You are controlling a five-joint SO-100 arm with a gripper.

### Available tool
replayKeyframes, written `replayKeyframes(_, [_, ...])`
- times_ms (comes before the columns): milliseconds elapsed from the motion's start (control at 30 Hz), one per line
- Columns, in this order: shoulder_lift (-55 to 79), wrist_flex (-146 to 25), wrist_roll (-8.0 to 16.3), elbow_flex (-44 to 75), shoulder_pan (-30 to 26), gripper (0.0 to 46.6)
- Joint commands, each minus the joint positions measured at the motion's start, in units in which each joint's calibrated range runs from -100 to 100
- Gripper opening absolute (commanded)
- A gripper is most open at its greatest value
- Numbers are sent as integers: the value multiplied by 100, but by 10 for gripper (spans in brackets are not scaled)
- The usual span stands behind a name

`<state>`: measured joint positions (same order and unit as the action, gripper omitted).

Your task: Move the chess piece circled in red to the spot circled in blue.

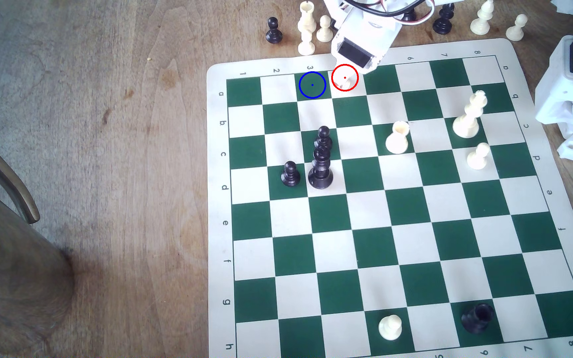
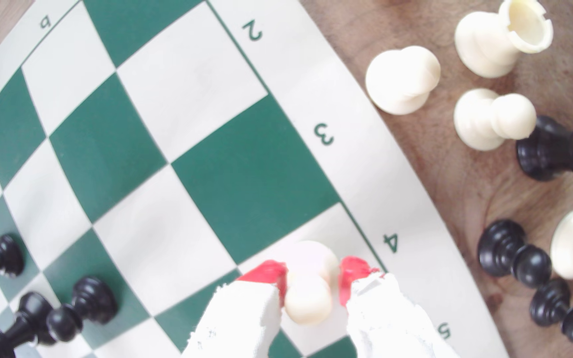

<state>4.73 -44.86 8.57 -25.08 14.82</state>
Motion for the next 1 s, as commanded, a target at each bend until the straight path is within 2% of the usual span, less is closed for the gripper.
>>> replayKeyframes(0, [-125, 63, -10, 24, 55, 71])
replayKeyframes(233, [-117, 72, -10, 6, 55, 20])
replayKeyframes(400, [-91, 72, -15, 6, 47, 3])
replayKeyframes(500, [-151, 23, -15, 6, 55, 3])
replayKeyframes(833, [-1755, -412, 15, -3, 203, 3])
replayKeyframes(967, [-2086, 178, 78, -439, 78, 3])
